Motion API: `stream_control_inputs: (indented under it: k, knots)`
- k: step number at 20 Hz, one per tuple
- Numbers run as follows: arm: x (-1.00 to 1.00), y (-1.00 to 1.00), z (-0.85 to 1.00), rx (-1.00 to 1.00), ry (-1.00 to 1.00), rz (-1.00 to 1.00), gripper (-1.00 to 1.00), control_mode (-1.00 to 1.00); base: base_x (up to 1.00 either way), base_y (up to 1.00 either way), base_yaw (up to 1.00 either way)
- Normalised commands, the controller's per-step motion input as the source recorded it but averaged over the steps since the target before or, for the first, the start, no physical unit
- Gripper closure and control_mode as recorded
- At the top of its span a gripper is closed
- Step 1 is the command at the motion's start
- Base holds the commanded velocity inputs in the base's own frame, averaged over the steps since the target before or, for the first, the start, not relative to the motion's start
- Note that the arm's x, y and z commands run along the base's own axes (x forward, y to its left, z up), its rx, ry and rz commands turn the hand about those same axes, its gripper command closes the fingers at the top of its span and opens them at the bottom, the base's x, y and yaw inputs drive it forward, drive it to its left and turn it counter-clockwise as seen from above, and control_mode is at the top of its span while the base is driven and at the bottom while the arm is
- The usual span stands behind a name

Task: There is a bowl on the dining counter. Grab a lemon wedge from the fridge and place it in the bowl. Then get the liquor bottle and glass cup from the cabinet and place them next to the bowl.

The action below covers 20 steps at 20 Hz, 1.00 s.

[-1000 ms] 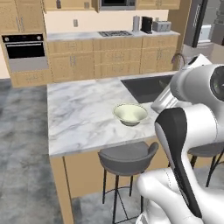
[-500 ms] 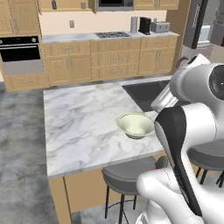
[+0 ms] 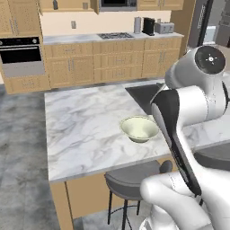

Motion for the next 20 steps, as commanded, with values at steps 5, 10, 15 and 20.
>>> stream_control_inputs:
  k: [5, 10, 15, 20]
  knots:
    - [1.0, -0.09, -0.33, 0.0, 0.35, 0.0, 1.0, -1.0, 0.0, 0.0, 0.0]
    - [0.89, 0.0, -0.87, -0.09, 0.22, 0.0, 1.0, -1.0, 0.0, 0.0, 0.0]
    - [0.59, -0.03, -1.0, -0.11, 0.13, 0.03, 1.0, -1.0, 0.0, 0.0, 0.0]
    - [0.73, -0.18, -0.96, 0.0, 0.1, 0.02, 1.0, -1.0, 0.0, 0.0, 0.0]
